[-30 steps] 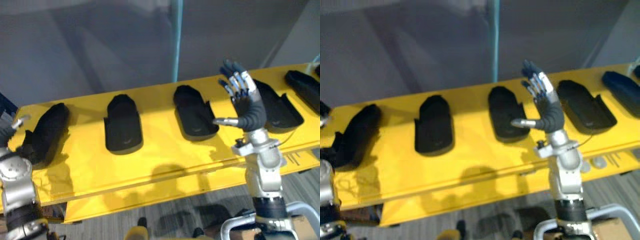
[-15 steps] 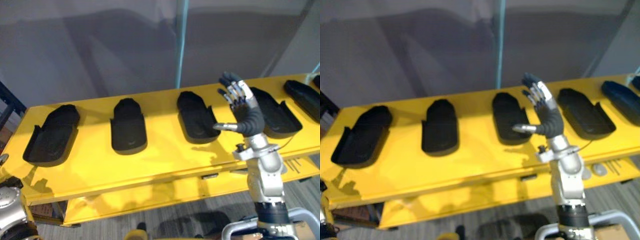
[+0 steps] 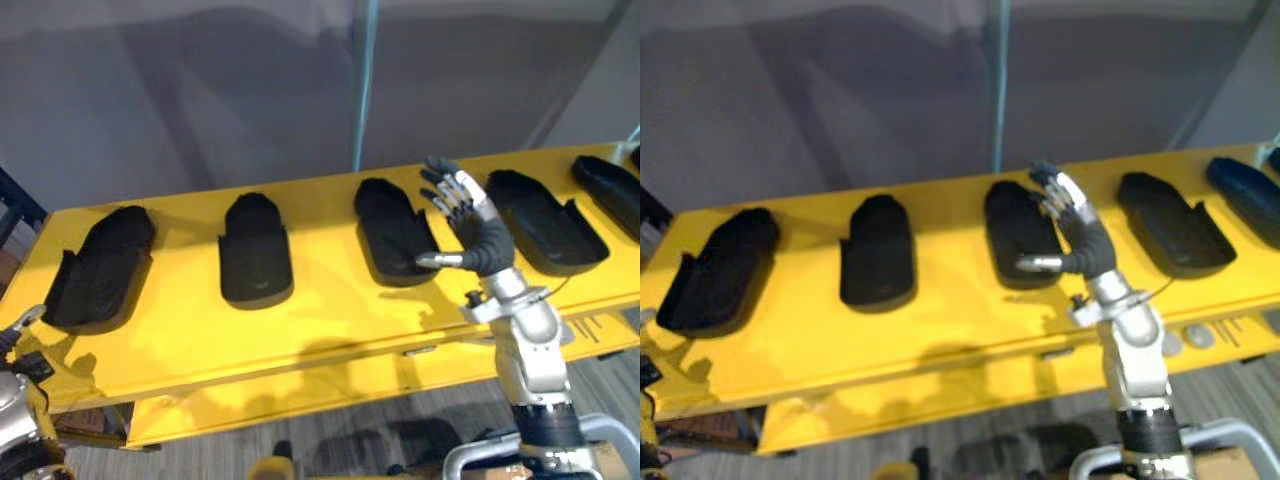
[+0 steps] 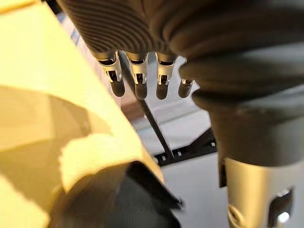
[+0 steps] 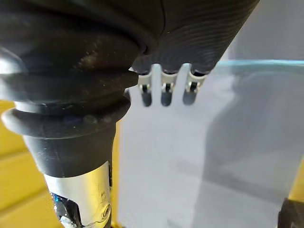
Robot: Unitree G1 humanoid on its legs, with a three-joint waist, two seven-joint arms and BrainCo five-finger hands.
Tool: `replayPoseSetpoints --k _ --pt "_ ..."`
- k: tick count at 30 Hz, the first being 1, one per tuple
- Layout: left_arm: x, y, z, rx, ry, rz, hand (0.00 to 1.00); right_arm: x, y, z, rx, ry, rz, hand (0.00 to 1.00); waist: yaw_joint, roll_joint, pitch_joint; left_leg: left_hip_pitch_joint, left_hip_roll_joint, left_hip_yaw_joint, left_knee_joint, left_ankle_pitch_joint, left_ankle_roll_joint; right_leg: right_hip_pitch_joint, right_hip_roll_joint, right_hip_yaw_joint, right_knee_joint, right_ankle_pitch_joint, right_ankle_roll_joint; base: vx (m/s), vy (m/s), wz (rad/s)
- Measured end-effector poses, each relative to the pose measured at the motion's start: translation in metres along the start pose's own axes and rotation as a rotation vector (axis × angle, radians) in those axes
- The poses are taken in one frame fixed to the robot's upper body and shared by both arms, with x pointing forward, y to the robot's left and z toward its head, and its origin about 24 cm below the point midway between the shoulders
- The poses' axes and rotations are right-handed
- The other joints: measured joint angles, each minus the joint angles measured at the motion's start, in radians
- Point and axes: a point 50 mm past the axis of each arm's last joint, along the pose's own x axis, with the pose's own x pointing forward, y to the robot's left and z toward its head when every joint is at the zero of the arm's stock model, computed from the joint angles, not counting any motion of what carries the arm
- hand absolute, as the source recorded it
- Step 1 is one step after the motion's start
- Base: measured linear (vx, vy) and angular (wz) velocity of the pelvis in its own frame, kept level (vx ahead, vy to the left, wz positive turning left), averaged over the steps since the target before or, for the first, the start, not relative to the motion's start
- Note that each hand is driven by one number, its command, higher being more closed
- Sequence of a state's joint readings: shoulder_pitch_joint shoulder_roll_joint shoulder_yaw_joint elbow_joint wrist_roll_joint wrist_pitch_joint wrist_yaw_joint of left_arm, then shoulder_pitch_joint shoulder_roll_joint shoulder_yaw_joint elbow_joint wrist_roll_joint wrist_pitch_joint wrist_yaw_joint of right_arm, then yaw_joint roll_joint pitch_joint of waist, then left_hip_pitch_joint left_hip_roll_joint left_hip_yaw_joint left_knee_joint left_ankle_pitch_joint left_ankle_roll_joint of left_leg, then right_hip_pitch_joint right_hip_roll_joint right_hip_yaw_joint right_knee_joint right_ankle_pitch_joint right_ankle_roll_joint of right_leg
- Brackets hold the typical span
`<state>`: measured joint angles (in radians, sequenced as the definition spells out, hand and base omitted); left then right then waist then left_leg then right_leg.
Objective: Walk over and take plastic housings, then place them on the shelf
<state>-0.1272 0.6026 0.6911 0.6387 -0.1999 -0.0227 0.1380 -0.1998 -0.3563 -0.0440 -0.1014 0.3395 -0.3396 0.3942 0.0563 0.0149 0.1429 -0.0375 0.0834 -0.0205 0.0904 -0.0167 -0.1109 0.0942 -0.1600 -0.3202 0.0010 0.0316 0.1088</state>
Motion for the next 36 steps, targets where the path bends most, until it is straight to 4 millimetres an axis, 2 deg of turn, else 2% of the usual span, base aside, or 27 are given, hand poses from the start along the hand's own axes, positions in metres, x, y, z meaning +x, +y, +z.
replayPoseSetpoints --k 6,20,24,30,36 --pt "0.000 0.000 0.004 -0.007 -0.044 -0.002 0.00 0.000 0.000 0.000 -0.001 -0.003 0.001 0.00 -0.016 0.000 0.023 -0.018 0.011 0.010 0.028 -0.025 0.002 -0.014 0.002 0.019 0.015 -0.015 -0.008 -0.04 0.004 -0.08" --pt "0.000 -0.004 0.004 -0.040 -0.038 -0.015 0.00 0.000 -0.001 0.002 -0.011 -0.007 0.009 0.00 -0.019 0.008 0.081 -0.054 0.012 0.018 0.094 -0.053 0.003 -0.037 0.001 0.023 0.029 -0.006 -0.001 0.01 0.007 -0.01" --pt "-0.001 -0.009 0.000 -0.024 -0.017 -0.047 0.00 0.000 -0.002 0.004 -0.023 -0.002 0.018 0.00 -0.018 0.011 0.083 -0.053 0.012 0.019 0.096 -0.053 0.004 -0.037 0.003 0.027 0.030 -0.007 -0.001 0.00 0.000 0.00" --pt "-0.004 -0.015 -0.017 -0.033 0.048 -0.074 0.00 0.003 -0.002 0.010 -0.043 -0.013 0.056 0.00 -0.020 0.032 0.104 -0.051 0.016 0.027 0.097 -0.053 0.004 -0.043 0.004 0.042 0.039 -0.008 -0.001 -0.02 0.004 -0.05" --pt "-0.005 -0.015 -0.018 -0.066 0.059 -0.082 0.00 0.007 -0.002 0.014 -0.050 -0.033 0.061 0.00 -0.020 0.036 0.107 -0.051 0.015 0.029 0.094 -0.053 0.004 -0.048 0.004 0.045 0.042 -0.008 -0.001 0.00 0.001 -0.01"
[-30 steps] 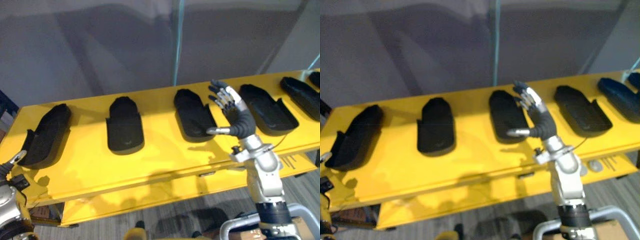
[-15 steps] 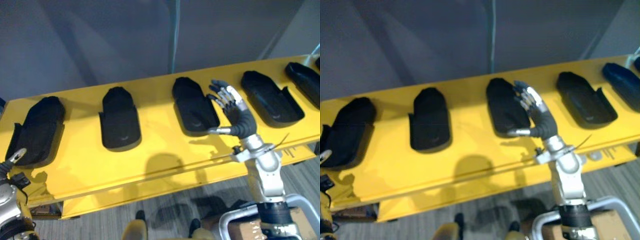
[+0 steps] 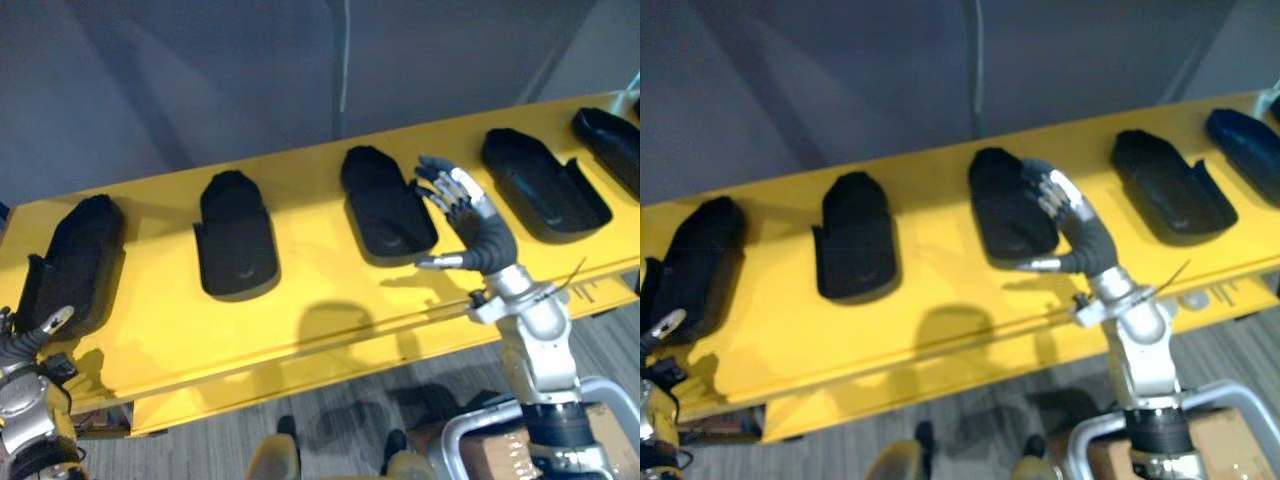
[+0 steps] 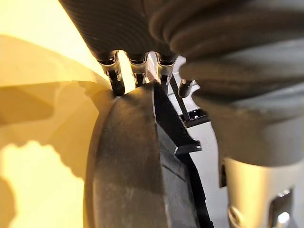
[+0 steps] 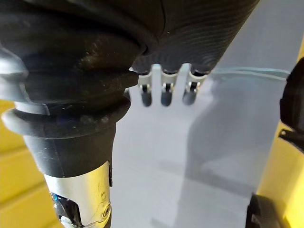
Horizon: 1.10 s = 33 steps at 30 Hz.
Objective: Walk over and take plastic housings, then place them on the shelf
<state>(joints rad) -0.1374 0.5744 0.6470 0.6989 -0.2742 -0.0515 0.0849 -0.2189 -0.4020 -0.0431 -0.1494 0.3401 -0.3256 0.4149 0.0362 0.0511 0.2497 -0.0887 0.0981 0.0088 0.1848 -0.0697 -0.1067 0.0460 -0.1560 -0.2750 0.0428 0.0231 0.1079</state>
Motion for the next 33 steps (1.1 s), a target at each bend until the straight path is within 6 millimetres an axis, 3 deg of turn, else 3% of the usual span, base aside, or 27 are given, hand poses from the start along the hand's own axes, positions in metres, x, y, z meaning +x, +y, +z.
replayPoseSetpoints --k 6,12,15,19,25,33 --pt "0.000 0.000 0.000 -0.003 0.000 -0.007 0.00 0.001 -0.001 0.001 -0.005 -0.004 -0.009 0.00 0.001 0.001 0.000 0.001 -0.001 0.000 -0.001 0.000 0.000 -0.001 -0.001 0.000 0.000 -0.001 0.002 0.00 0.000 0.00" --pt "-0.003 0.001 -0.005 -0.002 0.004 0.003 0.00 -0.007 -0.018 0.003 -0.131 0.025 -0.256 0.00 -0.001 -0.001 0.009 0.023 -0.002 0.012 -0.010 0.001 0.001 0.003 -0.005 0.009 0.011 -0.008 0.004 0.00 0.004 -0.04" --pt "-0.013 0.009 -0.017 0.013 0.017 0.027 0.00 -0.037 -0.045 0.008 -0.211 0.039 -0.536 0.00 -0.009 -0.001 0.015 0.052 -0.009 0.033 -0.030 0.001 0.003 0.000 -0.019 0.029 0.036 -0.023 0.009 0.00 0.023 -0.15" --pt "-0.030 0.024 -0.033 -0.009 0.039 0.096 0.00 -0.091 -0.074 0.018 -0.352 0.087 -0.905 0.00 -0.049 0.006 0.018 0.055 -0.019 0.049 -0.043 0.002 0.008 -0.011 -0.033 0.036 0.037 -0.025 0.015 0.03 0.021 -0.08" --pt "-0.046 0.032 -0.047 -0.014 0.077 0.129 0.00 -0.157 -0.090 0.031 -0.533 0.171 -1.292 0.00 -0.071 0.016 0.022 0.084 -0.020 0.078 -0.057 -0.001 0.012 -0.008 -0.035 0.061 0.036 -0.024 0.017 0.01 0.010 -0.13" --pt "-0.056 0.036 -0.057 -0.009 0.107 0.132 0.00 -0.236 -0.094 0.020 -0.609 0.435 -1.542 0.00 -0.091 0.019 0.018 0.108 -0.025 0.087 -0.070 -0.005 0.019 0.015 -0.042 0.064 0.040 -0.040 0.018 0.00 0.001 -0.01"
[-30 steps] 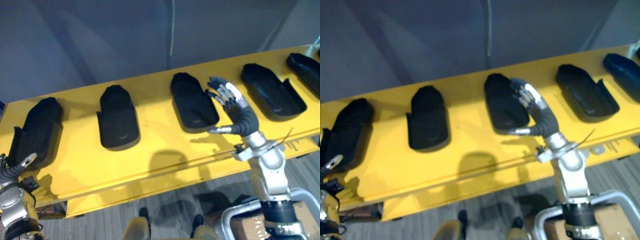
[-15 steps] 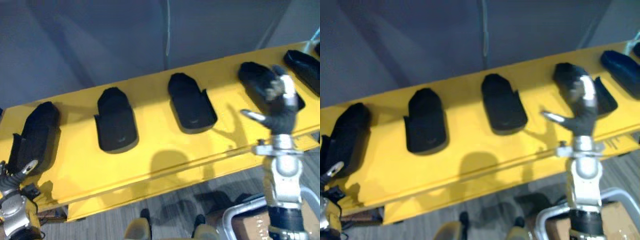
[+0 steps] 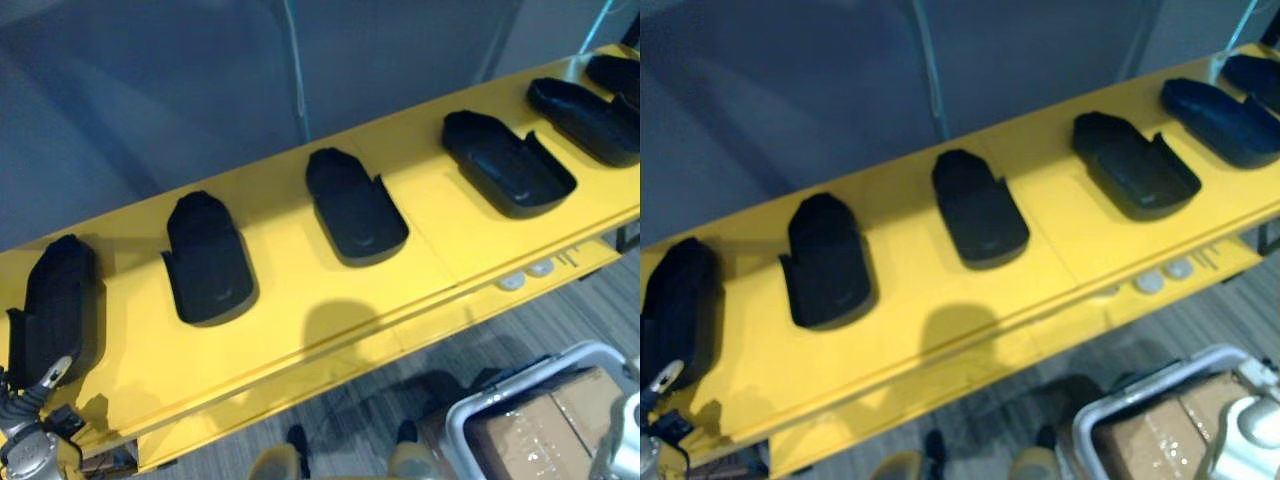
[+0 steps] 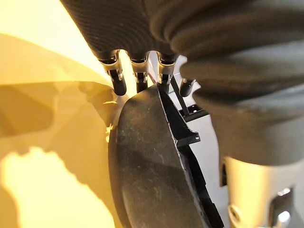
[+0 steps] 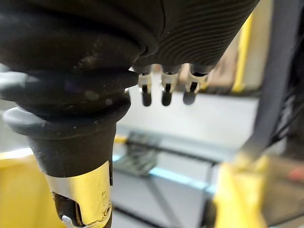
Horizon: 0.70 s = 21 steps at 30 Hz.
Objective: Walk over and take plastic housings, then place them on the shelf
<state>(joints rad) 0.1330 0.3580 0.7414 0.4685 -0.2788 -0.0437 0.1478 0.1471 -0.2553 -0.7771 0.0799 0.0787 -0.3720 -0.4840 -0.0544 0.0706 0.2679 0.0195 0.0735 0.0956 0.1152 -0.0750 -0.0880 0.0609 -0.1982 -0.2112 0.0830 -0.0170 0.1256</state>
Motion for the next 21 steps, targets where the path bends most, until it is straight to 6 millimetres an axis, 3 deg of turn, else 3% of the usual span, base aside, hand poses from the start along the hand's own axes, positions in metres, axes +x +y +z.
replayPoseSetpoints --k 4,11,17,21 --pt "-0.006 0.001 -0.009 -0.020 0.028 0.002 0.00 -0.009 -0.010 -0.016 -0.042 0.070 -0.008 0.00 -0.013 0.016 -0.011 -0.001 -0.004 0.000 -0.002 -0.002 0.002 -0.003 -0.006 -0.002 0.005 -0.004 0.003 0.00 0.000 0.00" --pt "-0.007 0.002 -0.009 -0.006 0.030 0.094 0.00 -0.021 -0.018 -0.044 -0.106 0.198 0.025 0.00 -0.007 0.016 -0.012 0.014 -0.007 0.003 -0.021 -0.001 0.002 -0.001 -0.008 -0.001 0.015 -0.011 0.012 0.00 0.001 0.00" --pt "-0.010 0.018 -0.002 0.058 -0.032 0.454 0.00 -0.035 -0.021 -0.064 -0.102 0.311 0.080 0.00 -0.001 0.009 -0.036 0.015 -0.007 0.002 -0.022 -0.001 0.002 0.000 -0.006 -0.003 0.017 -0.020 0.013 0.05 0.004 0.02" --pt "-0.015 0.031 0.018 0.059 -0.158 0.710 0.00 -0.050 -0.016 -0.081 -0.066 0.441 0.177 0.00 0.012 -0.003 -0.047 0.016 -0.006 0.002 -0.020 -0.002 0.001 0.002 -0.002 -0.003 0.013 -0.020 0.013 0.00 0.000 0.00"
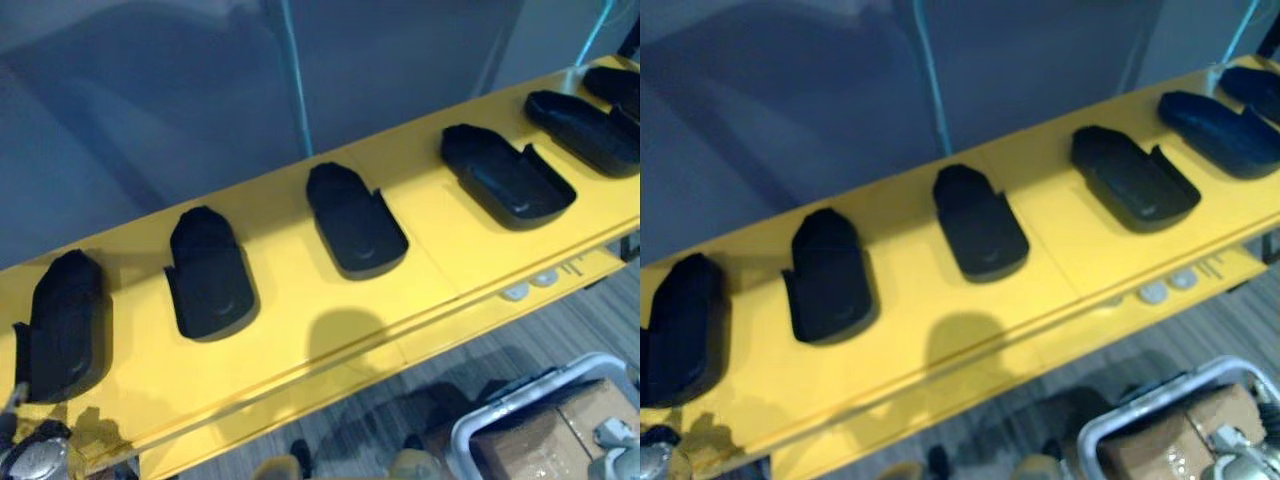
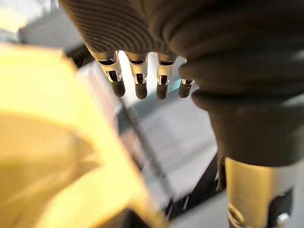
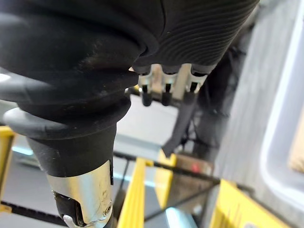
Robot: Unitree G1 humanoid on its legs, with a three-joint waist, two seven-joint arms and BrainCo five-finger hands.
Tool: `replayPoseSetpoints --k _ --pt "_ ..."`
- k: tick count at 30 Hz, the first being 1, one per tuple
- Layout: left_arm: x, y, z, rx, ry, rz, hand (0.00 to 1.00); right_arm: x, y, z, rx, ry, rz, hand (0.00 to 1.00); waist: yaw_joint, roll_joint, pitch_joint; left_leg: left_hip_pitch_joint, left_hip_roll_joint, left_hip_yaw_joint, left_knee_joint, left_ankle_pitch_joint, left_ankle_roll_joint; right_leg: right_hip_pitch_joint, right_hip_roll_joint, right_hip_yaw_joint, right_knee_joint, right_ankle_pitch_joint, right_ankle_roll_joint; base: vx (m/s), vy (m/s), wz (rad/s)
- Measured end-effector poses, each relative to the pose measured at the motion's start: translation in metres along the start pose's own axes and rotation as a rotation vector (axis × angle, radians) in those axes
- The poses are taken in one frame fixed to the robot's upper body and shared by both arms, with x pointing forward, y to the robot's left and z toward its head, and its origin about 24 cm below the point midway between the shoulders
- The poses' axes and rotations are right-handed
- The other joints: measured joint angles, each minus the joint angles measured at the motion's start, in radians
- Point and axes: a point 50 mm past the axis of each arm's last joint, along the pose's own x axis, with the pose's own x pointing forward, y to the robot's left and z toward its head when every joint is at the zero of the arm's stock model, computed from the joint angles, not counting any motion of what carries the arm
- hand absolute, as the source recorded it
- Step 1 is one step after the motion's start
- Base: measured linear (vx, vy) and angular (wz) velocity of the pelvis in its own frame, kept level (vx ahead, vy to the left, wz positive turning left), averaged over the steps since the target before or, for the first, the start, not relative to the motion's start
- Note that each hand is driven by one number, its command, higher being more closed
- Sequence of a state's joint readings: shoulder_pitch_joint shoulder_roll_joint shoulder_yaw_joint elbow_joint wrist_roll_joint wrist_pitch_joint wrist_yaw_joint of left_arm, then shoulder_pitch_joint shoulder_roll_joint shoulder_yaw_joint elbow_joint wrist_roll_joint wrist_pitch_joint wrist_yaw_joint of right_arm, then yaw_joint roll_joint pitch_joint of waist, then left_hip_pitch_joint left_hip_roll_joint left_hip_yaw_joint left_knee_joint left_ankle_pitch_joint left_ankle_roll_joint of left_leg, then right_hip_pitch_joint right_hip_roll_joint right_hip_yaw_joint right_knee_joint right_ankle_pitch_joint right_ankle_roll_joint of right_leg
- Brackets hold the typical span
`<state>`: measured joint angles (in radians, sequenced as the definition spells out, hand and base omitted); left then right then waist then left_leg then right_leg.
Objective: Walk over and take plastic housings, then place them on the shelf
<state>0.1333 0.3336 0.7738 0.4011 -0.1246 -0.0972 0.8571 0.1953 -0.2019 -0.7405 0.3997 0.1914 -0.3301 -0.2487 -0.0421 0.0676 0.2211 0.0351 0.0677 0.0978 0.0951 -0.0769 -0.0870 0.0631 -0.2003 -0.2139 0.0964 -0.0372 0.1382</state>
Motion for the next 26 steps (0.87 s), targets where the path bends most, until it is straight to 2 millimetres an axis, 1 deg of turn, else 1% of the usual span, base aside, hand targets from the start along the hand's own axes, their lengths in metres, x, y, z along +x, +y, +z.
replayPoseSetpoints --k 1,3,4,6,7,10,11,14,15,17,18,20,22,23,25,26 --pt "0.004 0.007 0.004 -0.002 -0.023 0.078 0.00 -0.002 0.003 -0.012 0.001 0.080 0.053 0.00 0.001 -0.004 -0.009 0.002 0.000 0.000 0.000 -0.001 -0.001 0.004 0.002 0.000 -0.002 0.000 0.000 0.00 0.000 0.00" --pt "0.009 0.014 0.007 -0.021 -0.025 0.148 0.00 -0.007 0.005 -0.026 -0.014 0.169 0.104 0.00 0.003 -0.007 -0.015 0.013 0.002 0.000 -0.001 -0.002 -0.003 0.012 0.004 0.000 -0.004 0.000 -0.001 0.00 0.000 0.00" --pt "0.011 0.019 0.008 -0.029 -0.024 0.193 0.00 -0.012 0.006 -0.040 -0.022 0.256 0.151 0.00 0.004 -0.007 -0.028 0.016 0.002 -0.001 -0.003 -0.002 -0.003 0.017 0.005 -0.001 -0.007 0.000 -0.001 0.00 0.000 0.00" --pt "0.012 0.019 0.009 -0.031 -0.028 0.202 0.00 -0.019 0.005 -0.052 -0.033 0.333 0.195 0.00 0.005 -0.005 -0.037 0.020 0.002 -0.006 -0.003 -0.002 -0.003 0.030 0.006 -0.006 -0.017 0.000 0.000 -0.01 -0.008 0.05" --pt "0.013 0.018 0.012 -0.042 -0.034 0.204 0.00 -0.024 0.007 -0.061 -0.041 0.387 0.240 0.00 0.014 -0.001 -0.050 0.020 0.007 -0.006 -0.006 -0.002 -0.003 0.031 0.006 -0.008 -0.020 0.002 0.000 -0.01 -0.012 0.03" --pt "0.016 0.022 0.015 -0.048 -0.061 0.228 0.00 -0.034 0.011 -0.075 -0.059 0.463 0.306 0.00 0.021 -0.002 -0.064 0.039 0.007 -0.006 -0.019 0.000 -0.004 0.046 0.005 -0.013 -0.025 0.003 0.000 0.00 0.000 0.00" --pt "0.016 0.021 0.017 -0.055 -0.072 0.228 0.00 -0.037 0.014 -0.078 -0.066 0.477 0.326 0.00 0.025 0.002 -0.072 0.039 0.006 -0.008 -0.019 0.000 -0.004 0.050 0.005 -0.018 -0.034 0.004 -0.001 -0.01 -0.004 0.03" --pt "0.016 0.021 0.017 -0.060 -0.074 0.229 0.00 -0.040 0.021 -0.079 -0.071 0.483 0.368 0.00 0.026 -0.001 -0.071 0.037 0.004 -0.022 -0.021 0.000 -0.005 0.072 0.007 -0.033 -0.064 0.017 -0.002 0.00 -0.007 0.14" --pt "0.015 0.022 0.017 -0.064 -0.077 0.230 0.00 -0.042 0.023 -0.080 -0.072 0.488 0.379 0.00 0.026 -0.006 -0.072 0.036 0.004 -0.030 -0.022 0.001 -0.006 0.080 0.008 -0.040 -0.075 0.019 -0.004 0.02 -0.012 0.17" --pt "0.012 0.026 0.015 -0.079 -0.087 0.249 0.00 -0.047 0.028 -0.083 -0.068 0.500 0.394 0.00 0.029 -0.010 -0.079 0.038 0.004 -0.038 -0.032 0.007 -0.007 0.089 0.010 -0.055 -0.087 0.026 0.000 0.03 -0.013 0.16" --pt "0.007 0.030 0.013 -0.089 -0.088 0.266 0.00 -0.050 0.032 -0.084 -0.072 0.507 0.408 0.00 0.030 -0.026 -0.071 0.041 0.004 -0.042 -0.035 0.008 -0.007 0.097 0.011 -0.061 -0.093 0.029 0.000 0.06 -0.005 0.09" --pt "-0.002 0.036 0.003 -0.092 -0.062 0.293 0.00 -0.054 0.035 -0.087 -0.081 0.514 0.424 0.00 0.035 -0.028 -0.068 0.054 0.004 -0.044 -0.036 0.009 -0.008 0.112 0.012 -0.063 -0.099 0.029 0.000 0.05 -0.001 0.06" --pt "-0.016 0.043 -0.014 -0.076 0.000 0.309 0.00 -0.058 0.042 -0.088 -0.097 0.517 0.456 0.00 0.045 -0.041 -0.067 0.052 0.002 -0.049 -0.036 0.008 -0.008 0.118 0.013 -0.069 -0.106 0.029 0.000 0.03 0.000 0.08" --pt "-0.019 0.044 -0.019 -0.077 0.021 0.311 0.00 -0.059 0.043 -0.089 -0.097 0.519 0.460 0.00 0.048 -0.043 -0.066 0.051 0.001 -0.053 -0.036 0.008 -0.008 0.120 0.013 -0.072 -0.107 0.029 0.000 0.04 0.001 0.16" --pt "-0.030 0.047 -0.035 -0.087 0.127 0.322 0.00 -0.062 0.049 -0.089 -0.085 0.523 0.472 0.00 0.054 -0.060 -0.058 0.054 0.000 -0.066 -0.034 0.008 -0.008 0.134 0.012 -0.087 -0.111 0.028 0.000 0.02 -0.002 0.15" --pt "-0.033 0.049 -0.040 -0.087 0.155 0.320 0.00 -0.063 0.050 -0.089 -0.081 0.522 0.475 0.00 0.057 -0.064 -0.058 0.054 0.000 -0.066 -0.034 0.008 -0.008 0.134 0.012 -0.087 -0.111 0.028 -0.001 0.01 -0.001 0.04"
